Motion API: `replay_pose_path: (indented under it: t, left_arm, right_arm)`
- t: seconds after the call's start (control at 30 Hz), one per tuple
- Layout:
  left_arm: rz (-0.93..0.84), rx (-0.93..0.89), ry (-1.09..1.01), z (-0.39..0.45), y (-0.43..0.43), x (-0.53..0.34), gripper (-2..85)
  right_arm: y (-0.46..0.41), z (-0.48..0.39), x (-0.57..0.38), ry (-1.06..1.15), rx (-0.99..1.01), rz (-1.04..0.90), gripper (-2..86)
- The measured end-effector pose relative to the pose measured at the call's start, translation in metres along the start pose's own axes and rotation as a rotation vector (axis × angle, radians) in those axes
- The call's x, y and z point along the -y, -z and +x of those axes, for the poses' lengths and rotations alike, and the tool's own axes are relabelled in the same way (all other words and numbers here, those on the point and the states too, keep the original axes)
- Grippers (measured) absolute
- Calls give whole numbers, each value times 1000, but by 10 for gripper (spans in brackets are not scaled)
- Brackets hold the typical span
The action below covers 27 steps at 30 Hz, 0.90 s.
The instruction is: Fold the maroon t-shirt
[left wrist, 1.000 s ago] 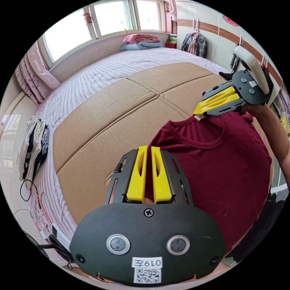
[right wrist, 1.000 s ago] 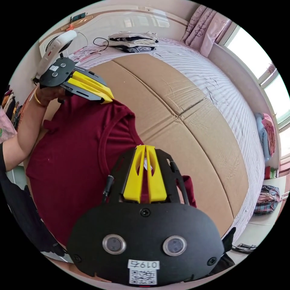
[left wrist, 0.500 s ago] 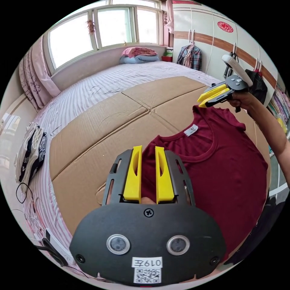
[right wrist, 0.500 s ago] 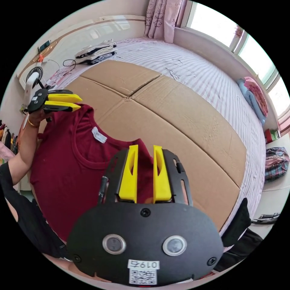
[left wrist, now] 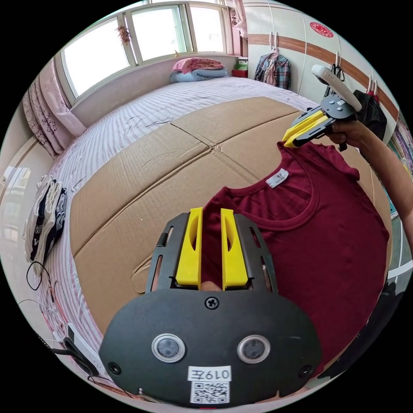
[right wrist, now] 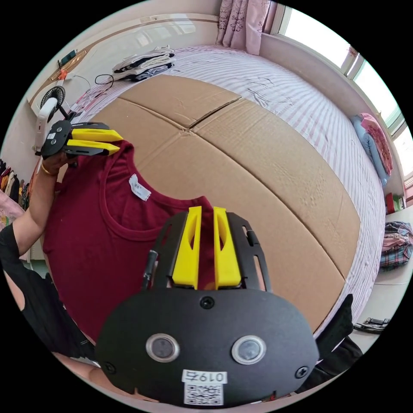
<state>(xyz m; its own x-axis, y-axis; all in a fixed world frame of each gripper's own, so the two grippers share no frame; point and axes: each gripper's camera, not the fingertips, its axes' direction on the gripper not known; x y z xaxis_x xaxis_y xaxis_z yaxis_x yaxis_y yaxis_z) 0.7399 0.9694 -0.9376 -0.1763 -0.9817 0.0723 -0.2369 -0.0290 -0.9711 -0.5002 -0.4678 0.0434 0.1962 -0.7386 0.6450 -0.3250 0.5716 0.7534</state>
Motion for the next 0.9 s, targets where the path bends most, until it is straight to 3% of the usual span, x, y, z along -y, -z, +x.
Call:
replay_pose_path:
  t: [0.13, 0.33, 0.67, 0.9]
  left_arm:
    - [2, 7, -2, 6, -3, 3, 56]
    - [3, 9, -2, 13, -8, 6, 55]
    - [1, 8, -6, 21, -15, 7, 50]
    - [1, 17, -10, 25, -19, 2, 48]
  right_arm:
    - [16, 2, -3, -19, -84, 58, -1]
    - [38, 17, -17, -40, -81, 89, 42]
    - [90, 92, -80, -198, 198, 260, 65]
    - [83, 91, -84, -144, 90, 134, 67]
